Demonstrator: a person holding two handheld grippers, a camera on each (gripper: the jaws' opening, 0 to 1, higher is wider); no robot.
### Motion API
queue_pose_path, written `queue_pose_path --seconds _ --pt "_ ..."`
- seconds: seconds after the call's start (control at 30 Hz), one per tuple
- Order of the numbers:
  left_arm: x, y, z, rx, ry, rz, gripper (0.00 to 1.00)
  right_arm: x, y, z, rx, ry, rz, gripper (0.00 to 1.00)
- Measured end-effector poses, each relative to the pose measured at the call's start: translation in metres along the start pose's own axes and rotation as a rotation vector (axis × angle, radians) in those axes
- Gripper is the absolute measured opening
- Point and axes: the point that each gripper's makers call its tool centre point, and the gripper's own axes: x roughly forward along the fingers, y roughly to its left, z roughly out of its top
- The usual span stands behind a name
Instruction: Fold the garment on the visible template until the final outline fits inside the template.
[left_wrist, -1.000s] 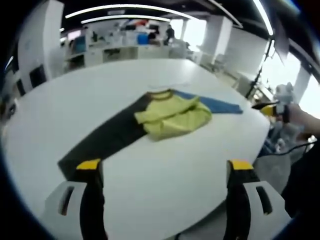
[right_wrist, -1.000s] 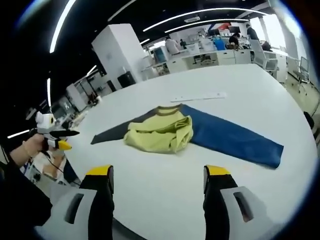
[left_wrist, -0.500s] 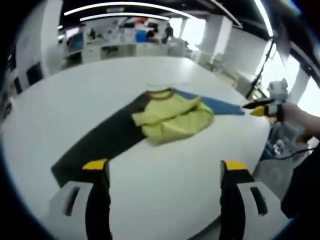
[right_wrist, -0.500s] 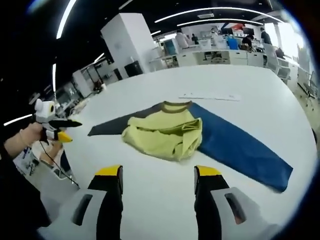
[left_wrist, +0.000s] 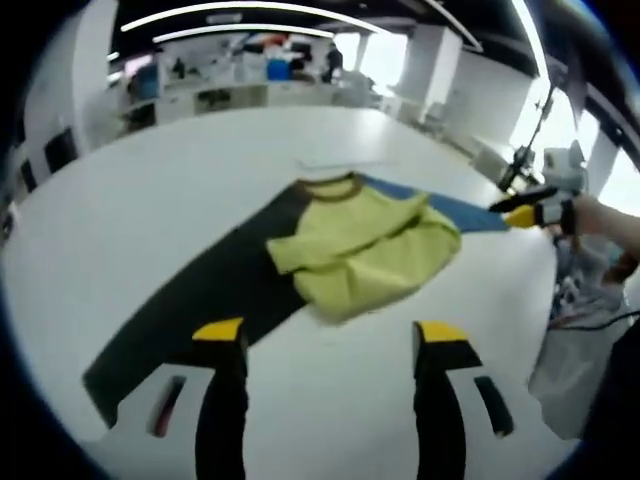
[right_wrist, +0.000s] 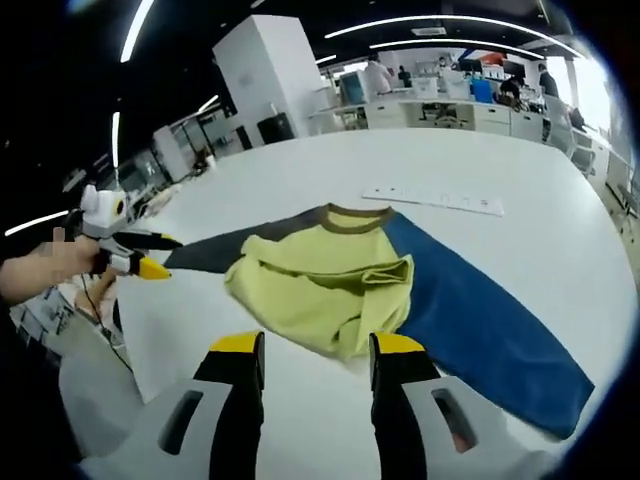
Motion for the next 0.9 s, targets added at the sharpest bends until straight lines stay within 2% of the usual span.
queue_pose_path --seconds 0.13,0.4,0.77,0.9 --pt "0.019 0.009 0.004 0.003 -0.004 0.008 0.52 0.016 -0.008 0.006 -0.017 0.001 -0.001 0.38" --pt "0.055 0.025 0.011 0.034 0.004 0.021 0.41 0.042 -0.020 0.004 -0.053 0.037 -0.013 0.38" --pt "0.087 0.037 0.004 0.078 0.029 0.035 0.30 0.063 -0.034 0.000 -0.090 0.062 -0.033 0.36" --pt "0.093 0.038 0.010 0.089 0.018 0.039 0.28 0.071 -0.037 0.002 -0.116 0.062 -0.043 0.34"
